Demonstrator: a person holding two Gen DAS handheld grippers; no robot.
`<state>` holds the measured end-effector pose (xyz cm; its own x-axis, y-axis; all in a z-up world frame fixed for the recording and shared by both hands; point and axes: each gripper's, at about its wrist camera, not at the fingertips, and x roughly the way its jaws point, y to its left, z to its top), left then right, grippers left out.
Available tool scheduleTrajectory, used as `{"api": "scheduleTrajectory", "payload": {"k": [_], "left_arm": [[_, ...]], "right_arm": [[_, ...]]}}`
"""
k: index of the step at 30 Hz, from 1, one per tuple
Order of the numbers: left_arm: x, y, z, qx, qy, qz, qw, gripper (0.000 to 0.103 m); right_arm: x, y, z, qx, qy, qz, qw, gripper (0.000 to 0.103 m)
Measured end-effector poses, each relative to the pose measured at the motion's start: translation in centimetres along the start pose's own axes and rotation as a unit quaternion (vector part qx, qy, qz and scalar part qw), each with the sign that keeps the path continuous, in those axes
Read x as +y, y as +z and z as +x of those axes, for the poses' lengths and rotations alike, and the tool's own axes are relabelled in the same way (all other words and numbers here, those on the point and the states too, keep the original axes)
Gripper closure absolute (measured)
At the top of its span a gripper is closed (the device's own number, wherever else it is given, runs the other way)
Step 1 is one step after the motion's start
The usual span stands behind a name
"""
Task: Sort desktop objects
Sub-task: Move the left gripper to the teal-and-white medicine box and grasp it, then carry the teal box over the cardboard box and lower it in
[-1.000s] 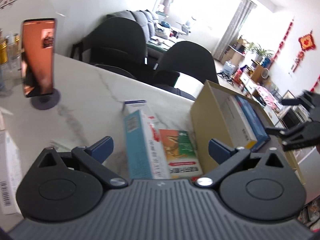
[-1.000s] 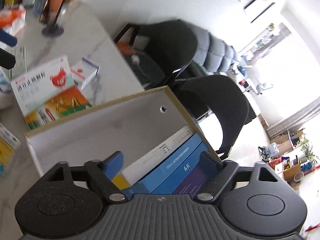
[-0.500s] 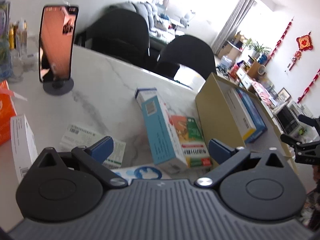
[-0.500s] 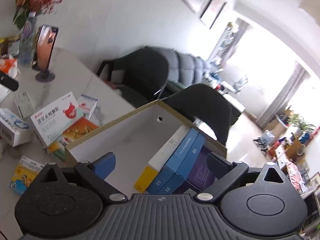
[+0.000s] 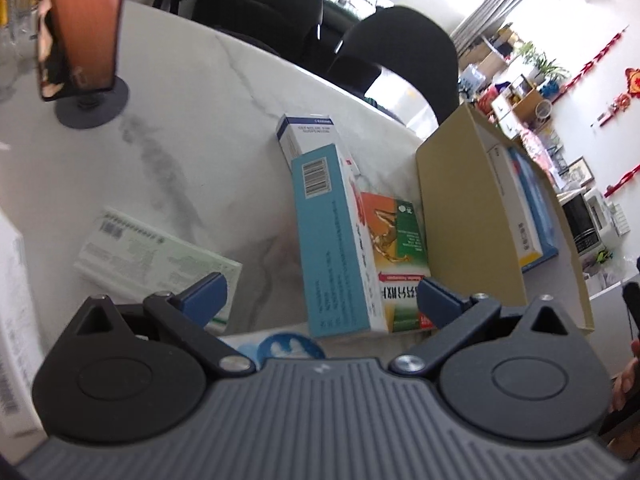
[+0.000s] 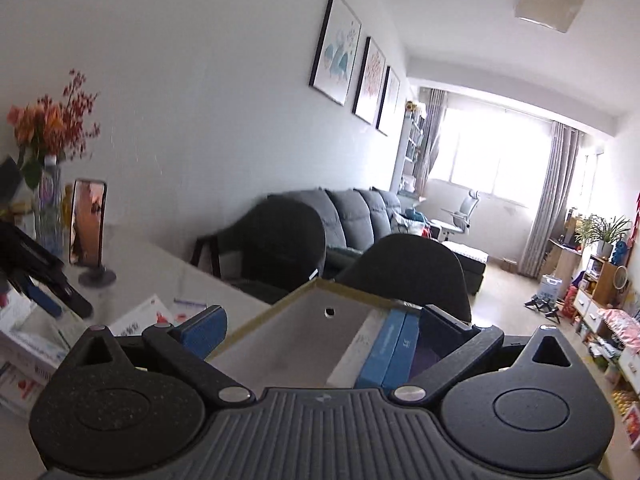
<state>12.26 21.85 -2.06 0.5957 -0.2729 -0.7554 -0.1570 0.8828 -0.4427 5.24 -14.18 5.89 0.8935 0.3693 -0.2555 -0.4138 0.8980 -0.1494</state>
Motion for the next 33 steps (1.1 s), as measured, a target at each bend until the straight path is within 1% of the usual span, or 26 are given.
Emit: {"api": "scheduleTrajectory", "payload": {"k": [4,8,11,13,15,17,20,24,26,31,33], "left_arm": [[0.0,1.4,2.0,0.025,-0.003,-0.014,0.9996,0.004],[0.4,2.4,3.7,0.046,-0.012,-0.048,0.9977,0.018],[0.4,2.9,4.3,0.053,-0.008,-0.059,0.9968,0.024],[0.3,3.0,4.5,0.056,-0.006,-0.058,0.9968,0.032],[0.2,3.1,4.7,0.059,-0.007,-0.057,0.9966,0.050],[0.2,3.2,4.8,0.062,-0.009,-0.058,0.9963,0.057],[0.0,3.3,5.0,0.061,-0.010,-0.063,0.9961,0.059],[-0.4,3.5,4.6,0.046,-0.010,-0.062,0.9970,0.067],[-0.7,3.6,4.2,0.035,-0.006,-0.059,0.9976,0.068],[-1.0,3.8,3.9,0.024,0.002,-0.057,0.9981,0.068],[-1.3,4.0,3.6,0.016,0.003,-0.057,0.9982,0.068]], "right_arm": [[-1.3,-0.6,0.6,-0.018,-0.006,0.023,1.000,0.001],[-2.6,-1.3,1.1,-0.035,-0.012,0.045,0.998,0.001],[-3.6,-1.9,1.3,-0.051,-0.017,0.067,0.996,0.001],[-4.0,-2.2,1.1,-0.054,-0.018,0.076,0.996,0.001],[-4.4,-2.4,1.0,-0.054,-0.019,0.084,0.995,0.001],[-4.8,-2.6,0.8,-0.055,-0.020,0.091,0.994,0.000],[-5.4,-2.8,0.6,-0.057,-0.021,0.102,0.993,0.000],[-5.9,-3.0,0.4,-0.052,-0.019,0.110,0.992,0.000],[-6.1,-3.1,0.3,-0.048,-0.018,0.113,0.992,0.000],[-6.6,-3.1,0.1,-0.039,-0.014,0.118,0.992,0.000],[-5.3,-4.3,1.7,-0.036,-0.013,0.123,0.992,0.000]]}}
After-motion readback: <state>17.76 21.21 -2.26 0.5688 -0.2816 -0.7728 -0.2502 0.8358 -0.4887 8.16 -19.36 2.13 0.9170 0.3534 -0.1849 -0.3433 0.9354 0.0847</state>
